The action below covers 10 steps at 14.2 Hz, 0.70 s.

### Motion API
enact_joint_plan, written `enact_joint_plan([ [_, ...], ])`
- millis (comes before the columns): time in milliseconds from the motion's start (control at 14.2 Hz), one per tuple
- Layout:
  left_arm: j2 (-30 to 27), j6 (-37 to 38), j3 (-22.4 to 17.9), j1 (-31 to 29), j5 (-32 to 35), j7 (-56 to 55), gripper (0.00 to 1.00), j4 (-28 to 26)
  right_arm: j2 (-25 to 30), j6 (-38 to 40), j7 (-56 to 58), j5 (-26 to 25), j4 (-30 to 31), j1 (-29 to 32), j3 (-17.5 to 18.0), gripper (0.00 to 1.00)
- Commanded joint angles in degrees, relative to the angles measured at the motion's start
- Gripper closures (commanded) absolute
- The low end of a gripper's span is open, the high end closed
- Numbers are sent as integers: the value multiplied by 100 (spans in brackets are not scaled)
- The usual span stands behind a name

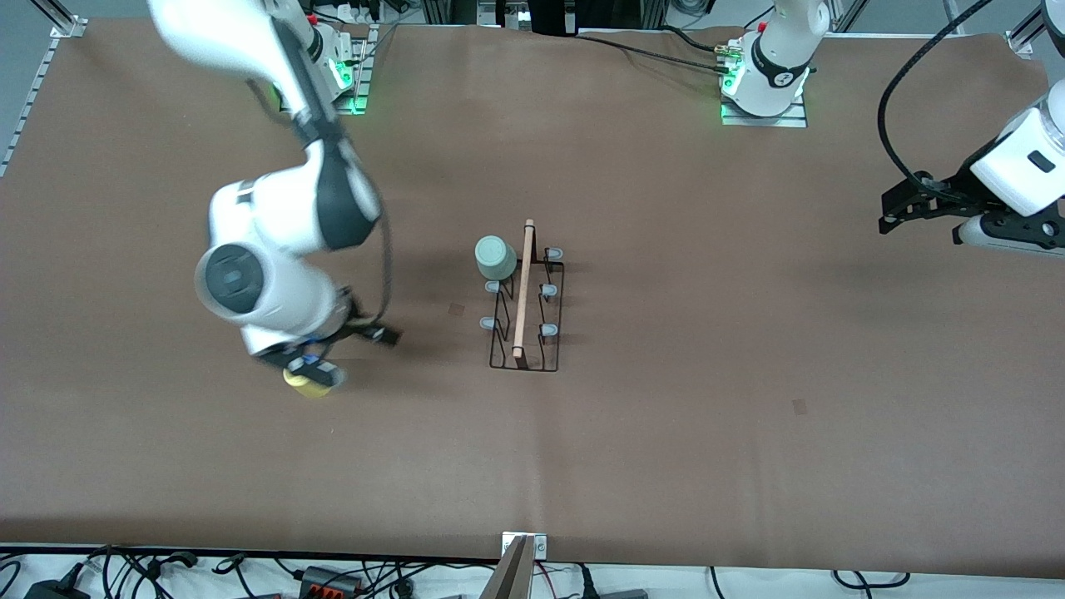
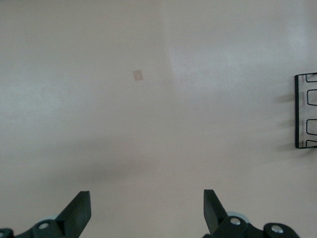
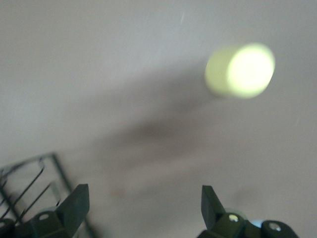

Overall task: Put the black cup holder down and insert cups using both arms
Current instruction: 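Open the right gripper and move it to the yellow cup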

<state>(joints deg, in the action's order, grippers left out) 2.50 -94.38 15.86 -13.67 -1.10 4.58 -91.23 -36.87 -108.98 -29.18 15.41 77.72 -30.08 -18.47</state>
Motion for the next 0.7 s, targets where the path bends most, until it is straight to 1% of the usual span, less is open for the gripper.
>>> enact_joint_plan([
  [0, 84, -1, -222, 109, -65, 122, 0, 158, -373, -429, 1191, -30, -143, 484, 28, 0],
  [70, 67, -11, -938, 746, -57, 131, 0, 114, -461, -588, 1665, -21, -143, 616, 37, 0],
  [140, 49, 15, -1667, 1387, -74, 140, 0, 62, -531, -633, 1896, -21, -143, 695, 37, 0],
  [211, 75, 24, -1900, 1533, -109, 149, 0, 61, -610, -650, 2012, -29, -143, 705, 37, 0],
  [421, 75, 68, -1885, 1561, -109, 131, 0, 79, -883, -913, 2162, -65, -135, 766, 37, 0],
  [632, 84, 95, -1894, 1543, -101, 131, 0, 114, -1041, -914, 2319, -117, -126, 775, 37, 0],
])
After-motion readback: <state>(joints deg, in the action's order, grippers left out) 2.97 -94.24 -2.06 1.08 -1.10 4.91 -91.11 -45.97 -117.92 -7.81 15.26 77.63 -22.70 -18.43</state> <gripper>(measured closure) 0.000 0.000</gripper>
